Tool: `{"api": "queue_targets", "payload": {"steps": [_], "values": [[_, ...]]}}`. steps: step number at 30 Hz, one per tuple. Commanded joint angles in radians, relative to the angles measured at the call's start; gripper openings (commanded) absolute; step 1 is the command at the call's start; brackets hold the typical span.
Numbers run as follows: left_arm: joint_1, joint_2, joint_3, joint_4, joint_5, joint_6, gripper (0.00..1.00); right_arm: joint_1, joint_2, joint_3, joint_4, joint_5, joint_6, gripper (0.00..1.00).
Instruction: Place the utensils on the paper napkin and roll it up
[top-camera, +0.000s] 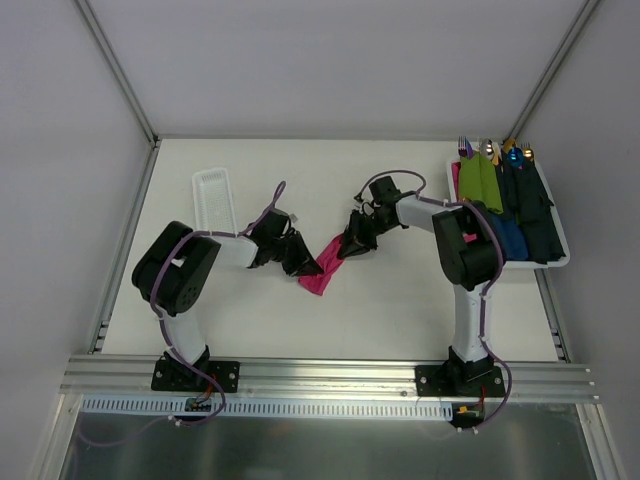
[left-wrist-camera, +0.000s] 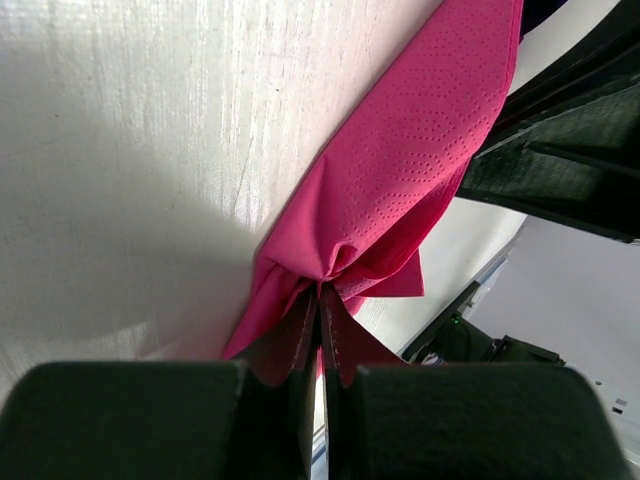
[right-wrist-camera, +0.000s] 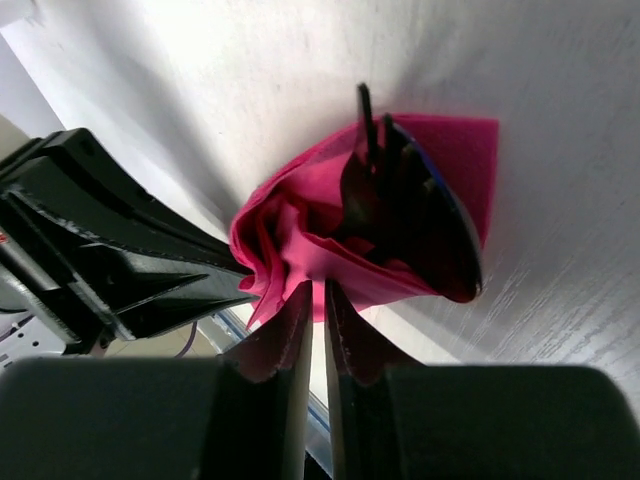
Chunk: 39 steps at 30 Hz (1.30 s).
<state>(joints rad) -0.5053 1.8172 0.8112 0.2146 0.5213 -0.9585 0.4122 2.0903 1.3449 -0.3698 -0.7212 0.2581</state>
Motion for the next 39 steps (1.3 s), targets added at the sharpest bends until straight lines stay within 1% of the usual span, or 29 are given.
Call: {"api": "queue_targets", "payload": {"steps": [1, 5, 10, 15, 20, 23, 27, 32, 39], "values": [[-0.010, -0.012, 0.011, -0.098, -0.084, 0.058, 0.00, 0.014, 0.007, -0.015, 0.003, 0.012, 0.009, 0.12], [-0.013, -0.042, 0.042, -0.093, -0.046, 0.092, 0.00, 0.016, 0.033, -0.013, 0.011, 0.025, 0.023, 0.11], [-0.050, -0.076, 0.100, -0.078, 0.020, 0.132, 0.00, 0.016, 0.056, -0.006, 0.014, 0.031, 0.036, 0.10], [-0.102, -0.084, 0.149, -0.031, 0.089, 0.103, 0.00, 0.016, 0.066, -0.010, 0.014, 0.042, 0.050, 0.09], [-0.156, -0.042, 0.161, 0.028, 0.131, 0.050, 0.00, 0.017, 0.063, -0.016, 0.014, 0.054, 0.055, 0.08], [-0.157, -0.019, 0.129, 0.067, 0.135, 0.012, 0.00, 0.016, 0.060, -0.020, 0.014, 0.055, 0.055, 0.08], [-0.157, 0.024, 0.111, 0.068, 0.125, -0.006, 0.00, 0.016, 0.057, -0.026, 0.014, 0.062, 0.055, 0.07], [-0.157, 0.074, 0.091, 0.037, 0.065, -0.002, 0.00, 0.016, 0.053, -0.029, 0.015, 0.066, 0.053, 0.06], [-0.157, 0.126, 0.069, 0.031, 0.054, 0.012, 0.00, 0.016, 0.056, -0.015, 0.012, 0.060, 0.049, 0.06]]}}
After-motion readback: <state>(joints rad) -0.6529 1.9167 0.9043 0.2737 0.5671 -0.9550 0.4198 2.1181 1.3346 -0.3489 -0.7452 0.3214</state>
